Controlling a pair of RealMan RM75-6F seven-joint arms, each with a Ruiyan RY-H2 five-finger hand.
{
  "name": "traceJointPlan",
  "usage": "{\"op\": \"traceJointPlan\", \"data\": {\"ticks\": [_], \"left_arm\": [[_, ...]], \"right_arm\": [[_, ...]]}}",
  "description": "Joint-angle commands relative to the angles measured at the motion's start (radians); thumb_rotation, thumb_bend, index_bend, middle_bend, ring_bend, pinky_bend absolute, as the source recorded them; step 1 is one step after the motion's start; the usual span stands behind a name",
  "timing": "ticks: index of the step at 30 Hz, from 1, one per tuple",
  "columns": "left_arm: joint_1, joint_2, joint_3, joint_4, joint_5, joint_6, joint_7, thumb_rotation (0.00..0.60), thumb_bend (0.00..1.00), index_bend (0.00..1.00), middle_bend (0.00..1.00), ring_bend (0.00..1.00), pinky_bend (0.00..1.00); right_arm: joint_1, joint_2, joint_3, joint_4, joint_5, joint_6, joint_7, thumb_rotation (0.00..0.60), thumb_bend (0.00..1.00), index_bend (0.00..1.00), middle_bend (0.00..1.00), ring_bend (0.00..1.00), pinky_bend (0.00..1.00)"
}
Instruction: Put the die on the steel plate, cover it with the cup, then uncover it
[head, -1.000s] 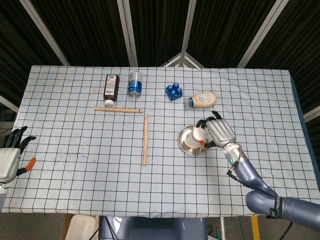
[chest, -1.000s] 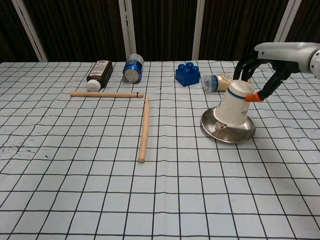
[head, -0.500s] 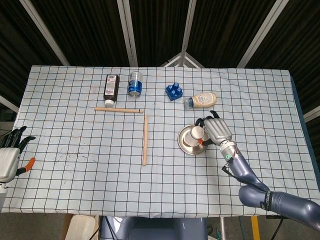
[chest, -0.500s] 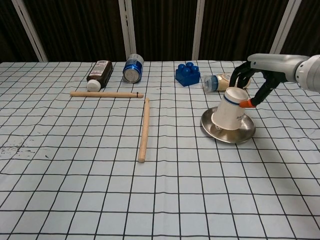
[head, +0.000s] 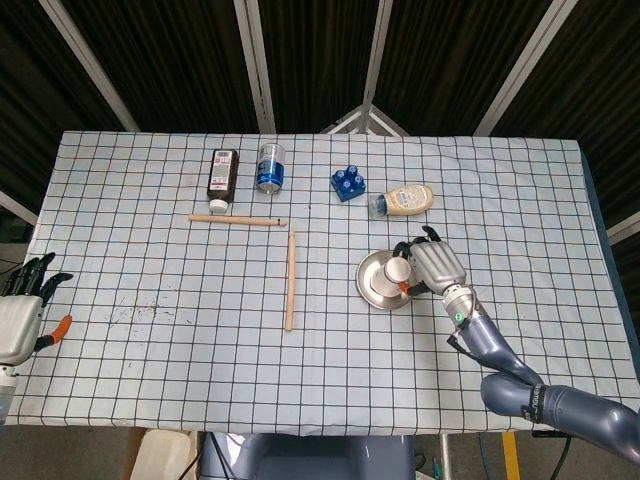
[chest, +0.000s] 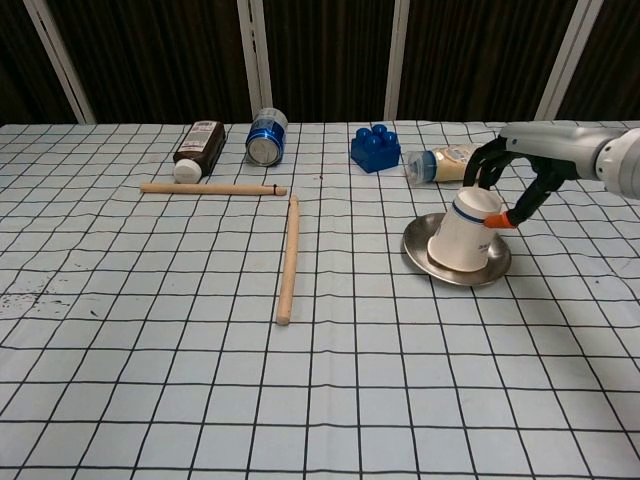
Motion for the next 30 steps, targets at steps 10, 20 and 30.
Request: {"op": "traceJointPlan", "data": {"ticks": [10,20,30], "left_arm": [[0.0,-0.002,0.003,-0.002,0.005,0.002,0.006,0.6,0.47,0.23,0.0,0.0,0.1],[0.001,-0.002,0.002,-0.003,0.003,0.003,0.007,0.6,0.47,0.23,0.0,0.0,0.1],[0.002,0.001,0.001,0.0,0.002,0.004,-0.003,0.6,0.47,0.23,0.0,0.0,0.1]], "right_arm": [[-0.043,0.046,-0.031,-0.055,-0.079,0.042,0.032,0.6,0.39,0.51,0.45,0.27,0.0],[-0.036,0.031,-0.034,-0.07,-0.108,0.035,0.043,0.6,0.39,0.51,0.45,0.27,0.0],[0.002,-0.019,-0.015,-0.03,-0.1,0.003,0.037,0.6,0.39,0.51,0.45,0.27,0.0]]}}
